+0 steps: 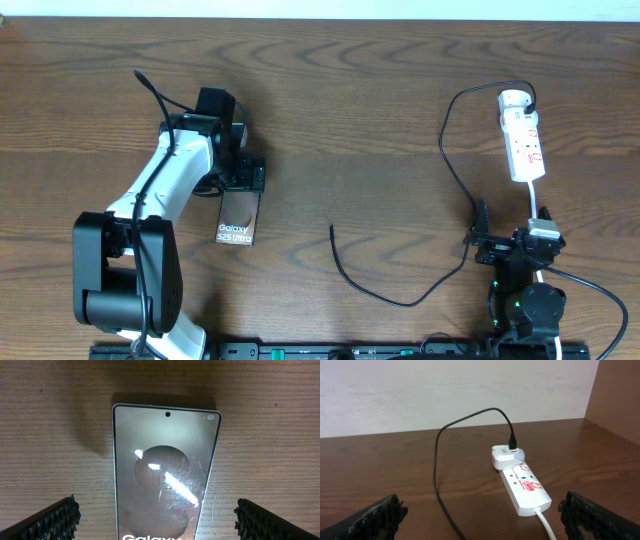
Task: Plug charger to phone and switch on socket
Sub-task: 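Lower the left gripper onto the phone's top edge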
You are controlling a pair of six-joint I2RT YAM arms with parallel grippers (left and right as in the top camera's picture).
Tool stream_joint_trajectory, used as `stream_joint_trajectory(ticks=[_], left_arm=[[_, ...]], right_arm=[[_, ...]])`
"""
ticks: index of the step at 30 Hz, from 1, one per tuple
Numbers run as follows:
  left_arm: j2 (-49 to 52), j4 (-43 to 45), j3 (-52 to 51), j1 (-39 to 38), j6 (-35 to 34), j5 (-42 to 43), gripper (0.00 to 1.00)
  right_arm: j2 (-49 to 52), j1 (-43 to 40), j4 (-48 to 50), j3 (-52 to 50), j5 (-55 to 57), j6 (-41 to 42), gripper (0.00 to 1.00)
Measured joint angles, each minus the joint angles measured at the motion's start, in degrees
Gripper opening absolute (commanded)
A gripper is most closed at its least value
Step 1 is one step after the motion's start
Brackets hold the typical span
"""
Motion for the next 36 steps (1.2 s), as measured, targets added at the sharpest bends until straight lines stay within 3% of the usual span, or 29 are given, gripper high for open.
stream_joint_trajectory(ticks=[19,36], left_arm=[[7.6,1.7,-0.3,0.0,0.0,-0.2,0.98],[8.0,-0.1,-0.4,0.0,0.0,-0.2,0.98]], right_arm=[[0.0,0.0,0.0,0.0,0.0,0.0,0.99],[0.0,0.0,0.0,0.0,0.0,0.0,0.99]])
